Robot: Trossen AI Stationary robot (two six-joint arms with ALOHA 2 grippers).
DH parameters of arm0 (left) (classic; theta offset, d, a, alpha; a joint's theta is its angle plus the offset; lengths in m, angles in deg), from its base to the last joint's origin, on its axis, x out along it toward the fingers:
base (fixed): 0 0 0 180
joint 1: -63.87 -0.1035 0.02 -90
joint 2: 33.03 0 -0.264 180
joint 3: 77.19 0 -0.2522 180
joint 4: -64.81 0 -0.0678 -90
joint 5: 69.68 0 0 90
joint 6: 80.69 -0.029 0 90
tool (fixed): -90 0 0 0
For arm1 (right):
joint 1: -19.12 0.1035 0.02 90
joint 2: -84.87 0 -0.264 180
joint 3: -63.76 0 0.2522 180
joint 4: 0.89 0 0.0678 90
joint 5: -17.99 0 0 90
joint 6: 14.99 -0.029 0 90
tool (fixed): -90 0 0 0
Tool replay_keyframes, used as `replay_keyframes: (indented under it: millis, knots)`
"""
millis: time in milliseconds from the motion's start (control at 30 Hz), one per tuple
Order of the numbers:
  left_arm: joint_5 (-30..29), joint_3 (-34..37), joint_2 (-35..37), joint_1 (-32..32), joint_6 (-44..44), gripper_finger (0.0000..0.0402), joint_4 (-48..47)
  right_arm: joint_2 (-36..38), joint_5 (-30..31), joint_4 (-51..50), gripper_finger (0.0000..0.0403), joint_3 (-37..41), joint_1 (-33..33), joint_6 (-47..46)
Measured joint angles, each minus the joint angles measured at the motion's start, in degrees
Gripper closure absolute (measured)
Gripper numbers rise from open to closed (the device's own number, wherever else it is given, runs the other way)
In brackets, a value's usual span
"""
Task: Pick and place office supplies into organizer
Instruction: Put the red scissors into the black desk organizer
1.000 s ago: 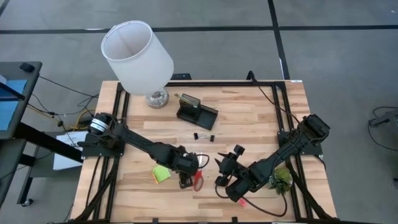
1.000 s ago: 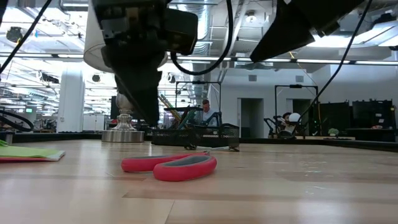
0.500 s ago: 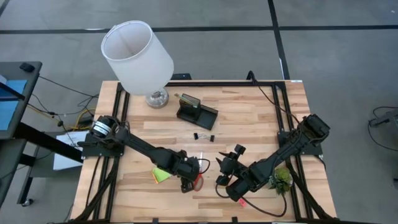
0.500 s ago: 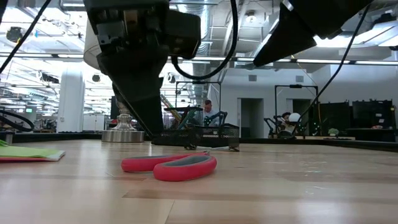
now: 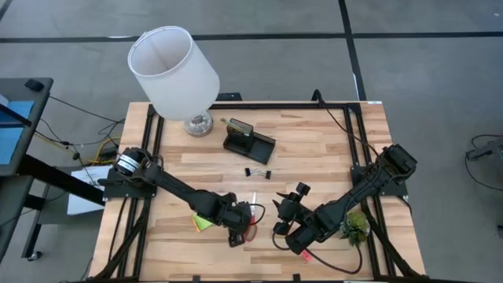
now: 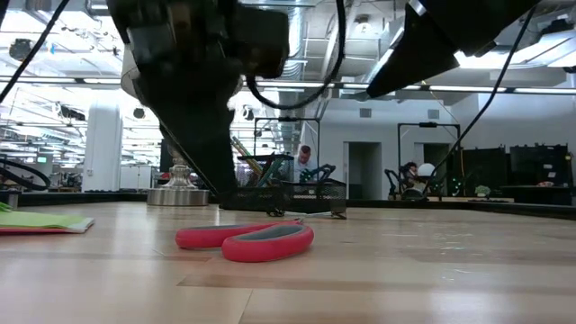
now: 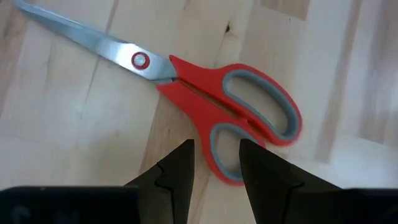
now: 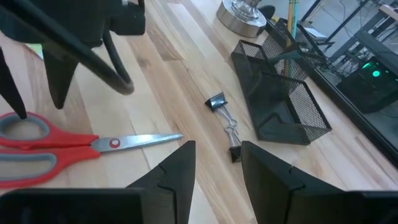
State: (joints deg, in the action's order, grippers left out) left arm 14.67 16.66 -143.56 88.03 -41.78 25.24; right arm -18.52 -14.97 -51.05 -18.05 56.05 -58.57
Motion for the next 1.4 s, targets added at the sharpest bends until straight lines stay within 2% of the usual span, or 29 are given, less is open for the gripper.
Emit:
replay_keyframes:
  millis: [267,433,567,733,867,933,1033,1133,1267,1400]
  knots:
    - [-0.21,-0.23,-4.85,0.17,-0.47,0.0283,0.03,0.00,-0.03,0.62,0.0281,0.00,0.04,-0.02]
    - [-0.02,-0.23,-5.35,0.11,-1.14,0.0286,0.01,0.00,-0.09,0.83,0.0281,0.00,0.11,0.00]
    - [0.15,-0.18,-5.41,0.05,-2.29,0.0315,-0.21,0.00,-0.12,0.85,0.0281,0.00,0.11,-0.01]
    - [0.36,-0.13,-5.43,-0.07,-5.84,0.0386,-0.41,0.00,-0.13,0.85,0.0281,0.00,0.11,-0.02]
    - [2.11,-0.38,-4.61,-0.58,-8.42,0.0386,-3.13,0.00,-0.19,0.85,0.0281,0.00,0.11,-0.02]
    - [2.44,-1.72,-4.15,-0.63,-9.76,0.0391,-7.24,0.00,-0.20,0.85,0.0281,0.00,0.11,-0.01]
    - [3.55,-5.09,-3.17,-0.58,-14.86,0.0395,-19.47,0.00,-0.20,0.85,0.0281,0.00,0.11,-0.02]
    - [3.09,-12.08,-2.22,-0.52,-20.84,0.0395,-28.08,0.00,-0.20,1.14,0.0281,0.00,0.11,-0.02]
    - [-2.87,-21.42,-2.14,-0.59,-28.29,0.0398,-44.77,0.00,-0.20,1.31,0.0281,0.00,0.13,-0.02]
    - [-12.39,-29.30,-2.03,-0.66,-36.03,0.0399,-58.29,0.00,-0.43,1.31,0.0281,0.00,0.13,-0.02]
